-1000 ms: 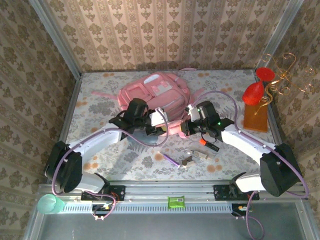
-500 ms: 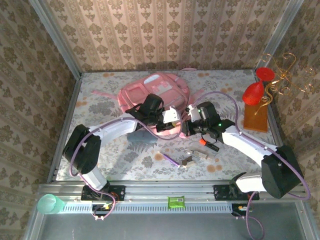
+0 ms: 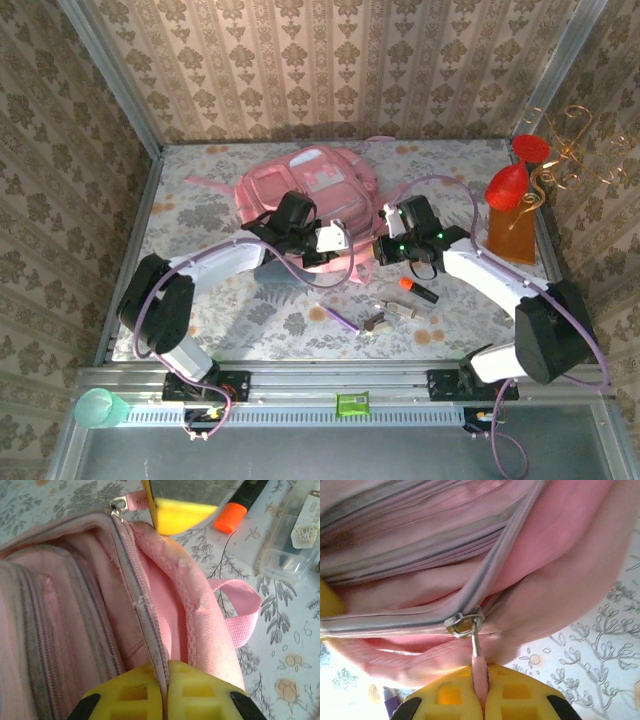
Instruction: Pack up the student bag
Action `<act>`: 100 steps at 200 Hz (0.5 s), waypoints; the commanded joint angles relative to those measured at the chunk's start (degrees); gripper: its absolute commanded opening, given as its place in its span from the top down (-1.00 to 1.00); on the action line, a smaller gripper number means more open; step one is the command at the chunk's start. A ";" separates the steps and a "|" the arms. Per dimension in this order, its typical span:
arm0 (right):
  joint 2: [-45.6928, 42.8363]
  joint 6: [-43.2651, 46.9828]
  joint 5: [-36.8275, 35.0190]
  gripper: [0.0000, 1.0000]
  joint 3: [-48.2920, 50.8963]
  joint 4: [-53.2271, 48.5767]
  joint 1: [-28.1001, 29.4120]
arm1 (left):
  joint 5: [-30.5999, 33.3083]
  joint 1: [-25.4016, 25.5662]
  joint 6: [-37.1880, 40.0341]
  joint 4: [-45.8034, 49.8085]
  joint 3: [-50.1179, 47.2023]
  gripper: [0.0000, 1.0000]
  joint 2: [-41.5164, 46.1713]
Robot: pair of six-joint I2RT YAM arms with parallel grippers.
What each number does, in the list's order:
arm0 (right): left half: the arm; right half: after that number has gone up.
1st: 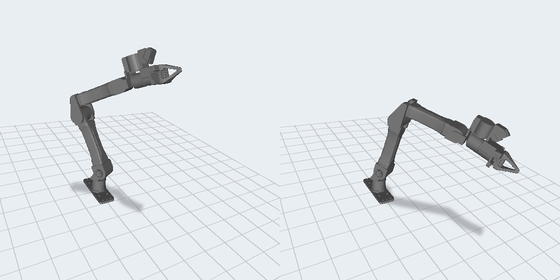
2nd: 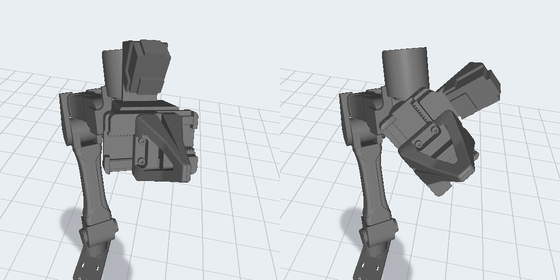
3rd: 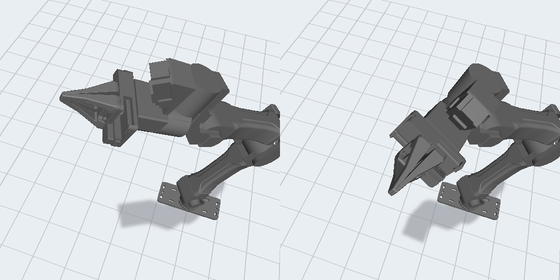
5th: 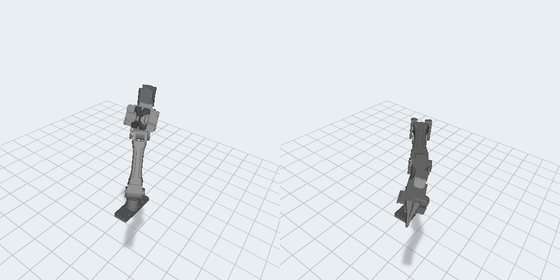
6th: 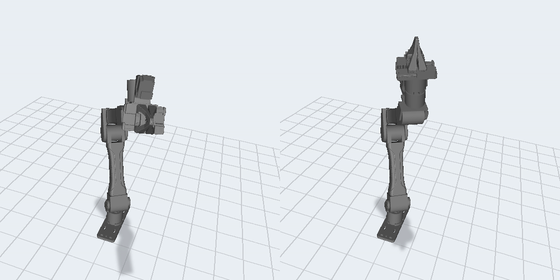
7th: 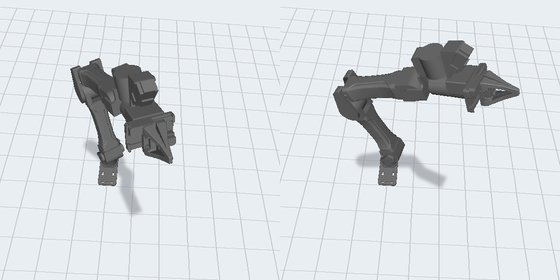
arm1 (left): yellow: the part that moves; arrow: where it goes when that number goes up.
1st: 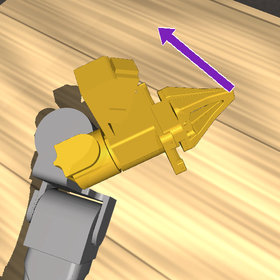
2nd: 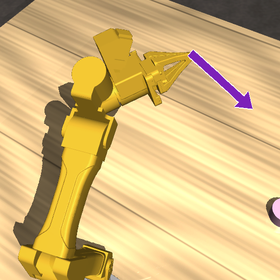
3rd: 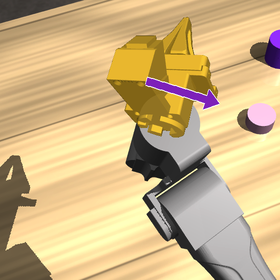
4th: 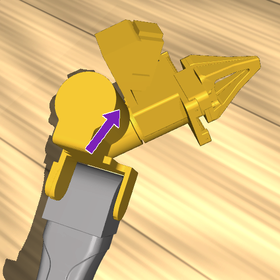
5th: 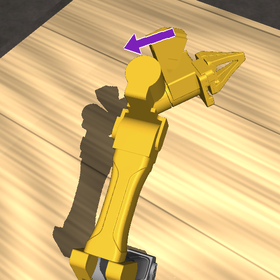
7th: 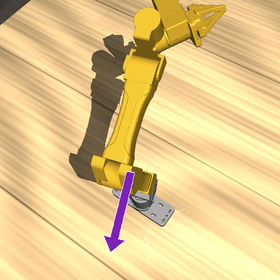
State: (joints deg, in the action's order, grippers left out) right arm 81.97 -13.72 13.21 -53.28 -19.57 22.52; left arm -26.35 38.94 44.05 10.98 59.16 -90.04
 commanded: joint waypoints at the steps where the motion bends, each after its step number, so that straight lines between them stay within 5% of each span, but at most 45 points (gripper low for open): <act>1: 2.29 -0.78 -11.43 1.00 -2.46 -5.00 -3.15 | 3.74 -4.57 1.79 4.51 -3.05 1.00 5.53; 32: 2.07 -2.23 -3.94 1.00 -2.10 0.83 -0.64 | 4.91 -8.85 -2.85 2.32 -4.94 0.86 7.97; 73: 0.29 -3.14 4.77 1.00 -1.45 6.15 3.70 | 0.66 -7.69 -7.80 0.59 -5.77 0.12 10.57; 100: -1.83 -3.61 7.52 1.00 -0.17 9.23 5.59 | -2.45 -3.89 -11.45 -3.23 -6.50 -0.08 12.21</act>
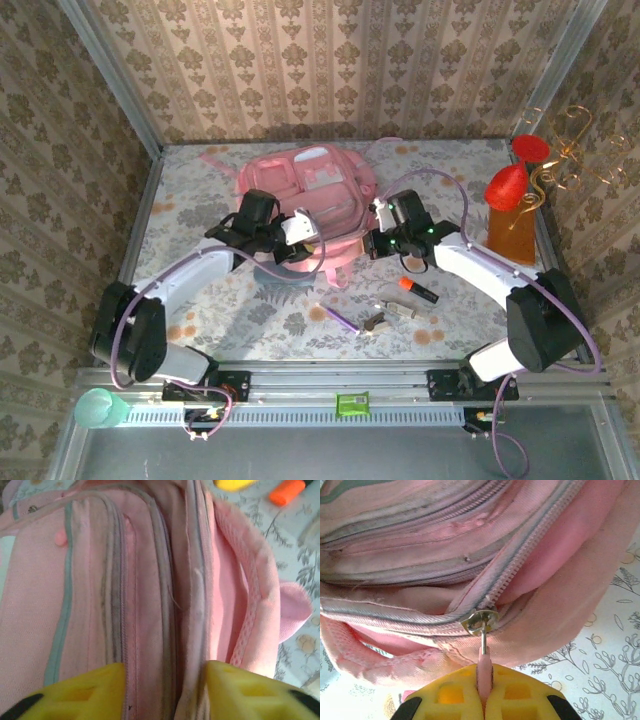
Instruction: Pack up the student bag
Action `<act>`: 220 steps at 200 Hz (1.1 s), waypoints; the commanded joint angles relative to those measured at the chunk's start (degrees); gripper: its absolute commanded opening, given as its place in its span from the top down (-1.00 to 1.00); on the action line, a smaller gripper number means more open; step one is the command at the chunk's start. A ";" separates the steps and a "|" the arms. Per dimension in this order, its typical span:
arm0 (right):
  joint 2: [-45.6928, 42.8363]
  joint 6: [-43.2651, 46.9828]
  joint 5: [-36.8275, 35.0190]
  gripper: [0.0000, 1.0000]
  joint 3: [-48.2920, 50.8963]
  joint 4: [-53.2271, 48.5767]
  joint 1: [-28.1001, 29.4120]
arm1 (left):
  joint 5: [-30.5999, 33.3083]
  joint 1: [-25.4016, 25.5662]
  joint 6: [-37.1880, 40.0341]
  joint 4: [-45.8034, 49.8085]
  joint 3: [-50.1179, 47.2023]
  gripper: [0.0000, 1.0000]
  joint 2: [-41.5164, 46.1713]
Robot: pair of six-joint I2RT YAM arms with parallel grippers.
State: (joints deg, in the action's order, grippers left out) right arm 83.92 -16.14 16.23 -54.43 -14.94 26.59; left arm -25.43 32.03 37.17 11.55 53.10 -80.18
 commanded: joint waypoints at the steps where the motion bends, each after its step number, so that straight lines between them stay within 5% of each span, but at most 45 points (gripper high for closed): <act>1: -3.77 -1.22 4.64 1.00 1.04 4.76 1.53 | -3.38 3.16 -4.65 -3.85 -0.45 -0.08 2.38; 79: -9.07 -2.76 8.47 1.00 4.70 10.72 4.84 | -0.14 9.98 -2.65 2.89 11.17 0.12 -9.73; 138: -10.60 -1.56 2.90 1.00 6.53 6.85 3.35 | -1.23 8.53 -1.31 5.95 10.95 1.00 -9.93; 220: -2.45 -2.86 -12.46 1.00 0.91 -4.38 -4.03 | -4.55 4.49 0.15 1.28 -1.36 1.00 0.98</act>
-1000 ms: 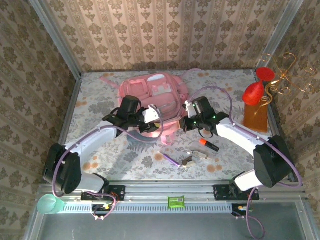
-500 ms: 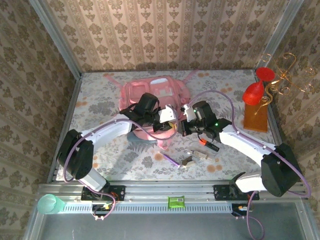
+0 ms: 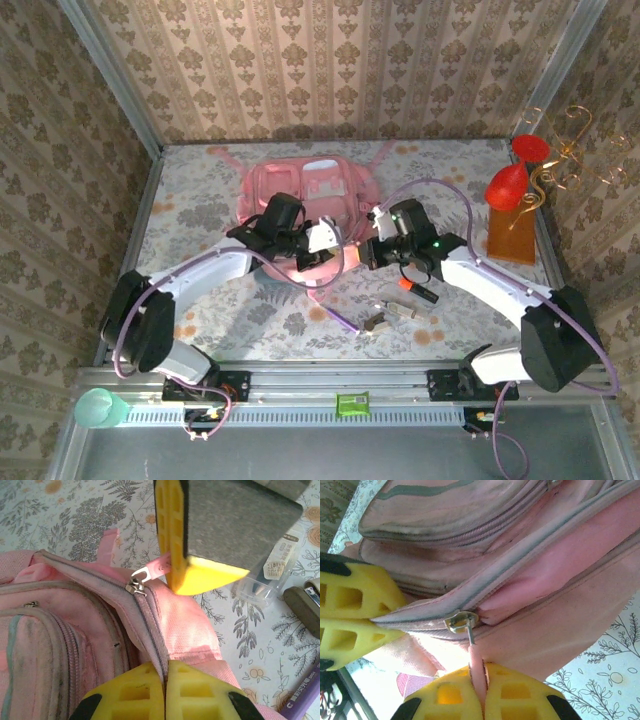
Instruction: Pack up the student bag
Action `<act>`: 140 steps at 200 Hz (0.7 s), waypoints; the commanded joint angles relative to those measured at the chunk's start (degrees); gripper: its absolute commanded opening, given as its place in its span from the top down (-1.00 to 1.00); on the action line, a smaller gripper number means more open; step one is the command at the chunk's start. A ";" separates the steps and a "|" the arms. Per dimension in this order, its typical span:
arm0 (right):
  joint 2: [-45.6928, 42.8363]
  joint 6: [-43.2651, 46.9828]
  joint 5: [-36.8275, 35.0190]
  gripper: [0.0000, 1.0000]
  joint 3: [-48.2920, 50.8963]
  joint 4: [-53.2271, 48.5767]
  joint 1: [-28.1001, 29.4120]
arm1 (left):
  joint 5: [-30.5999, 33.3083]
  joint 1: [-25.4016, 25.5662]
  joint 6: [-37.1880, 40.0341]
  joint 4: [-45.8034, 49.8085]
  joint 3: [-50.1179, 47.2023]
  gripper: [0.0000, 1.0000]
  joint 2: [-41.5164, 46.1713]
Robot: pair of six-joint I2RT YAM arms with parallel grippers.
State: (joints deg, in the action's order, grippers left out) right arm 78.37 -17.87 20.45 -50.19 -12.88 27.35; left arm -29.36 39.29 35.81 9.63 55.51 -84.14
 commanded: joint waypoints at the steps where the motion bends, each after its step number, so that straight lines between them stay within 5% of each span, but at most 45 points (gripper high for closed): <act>1: 3.28 -1.13 -16.89 1.00 -3.51 -6.62 -4.83 | -0.57 -2.79 1.48 3.07 -3.93 1.00 5.07; 40: 8.75 -0.75 -19.22 1.00 -7.49 -7.24 -6.17 | -0.11 -7.21 -0.04 -0.09 -8.14 1.00 10.19; 92: 3.38 2.47 1.20 1.00 -3.52 3.51 -4.27 | 0.37 -7.65 -0.88 -2.30 -8.50 1.00 10.36; 140: -2.52 3.87 5.62 1.00 -2.33 4.66 2.06 | 2.03 -5.40 -0.69 -2.51 -5.63 1.00 5.46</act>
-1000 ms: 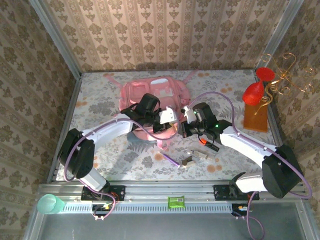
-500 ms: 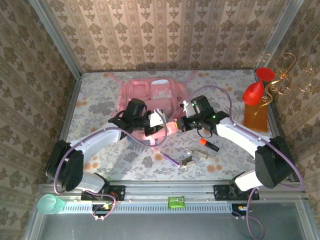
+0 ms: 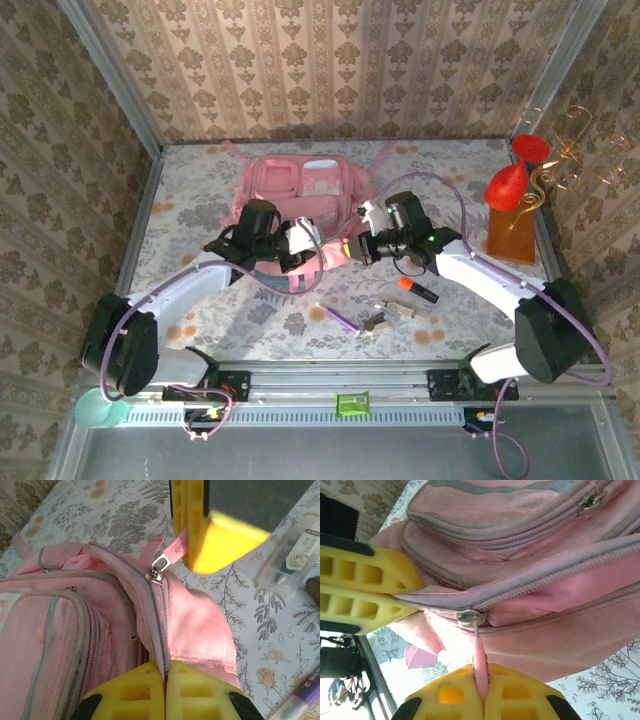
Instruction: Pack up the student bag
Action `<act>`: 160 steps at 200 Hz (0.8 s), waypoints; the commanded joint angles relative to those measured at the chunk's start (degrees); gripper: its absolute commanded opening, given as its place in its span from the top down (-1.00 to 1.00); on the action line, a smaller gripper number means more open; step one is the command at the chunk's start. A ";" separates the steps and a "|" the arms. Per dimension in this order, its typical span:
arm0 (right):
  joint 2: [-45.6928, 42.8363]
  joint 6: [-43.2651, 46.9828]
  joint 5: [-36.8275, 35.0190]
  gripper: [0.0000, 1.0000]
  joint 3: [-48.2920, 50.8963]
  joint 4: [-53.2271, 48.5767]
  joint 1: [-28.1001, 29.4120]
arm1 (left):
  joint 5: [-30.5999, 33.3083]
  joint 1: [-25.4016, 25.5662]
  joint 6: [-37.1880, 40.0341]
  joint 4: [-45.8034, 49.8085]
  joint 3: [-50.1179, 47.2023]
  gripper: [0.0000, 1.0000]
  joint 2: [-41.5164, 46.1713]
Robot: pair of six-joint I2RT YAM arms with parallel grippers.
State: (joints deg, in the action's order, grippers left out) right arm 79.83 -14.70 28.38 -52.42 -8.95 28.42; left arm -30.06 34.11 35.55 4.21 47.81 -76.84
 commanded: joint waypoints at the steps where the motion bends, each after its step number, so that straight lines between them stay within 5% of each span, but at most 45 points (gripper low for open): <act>1: -4.03 0.67 -2.25 1.00 -0.12 0.75 1.09 | 2.77 -0.16 -0.36 3.00 2.13 1.00 -1.88; 117: -6.70 0.39 2.99 1.00 -0.42 0.72 7.37 | 8.93 0.96 -1.60 0.90 3.86 1.00 -5.68; 139: -7.87 0.25 -3.48 1.00 -0.96 -2.71 6.94 | 7.82 0.96 -1.20 1.45 3.86 1.00 -5.75; 160: -7.76 -2.03 -20.59 1.00 -2.30 -9.45 4.77 | 6.80 0.81 -0.28 2.93 3.30 1.00 -4.67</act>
State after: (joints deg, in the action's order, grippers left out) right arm 76.25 -15.18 19.70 -51.96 -13.02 34.22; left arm -28.34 36.40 35.09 5.89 50.30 -81.03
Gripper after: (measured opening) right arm 0.071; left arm 0.054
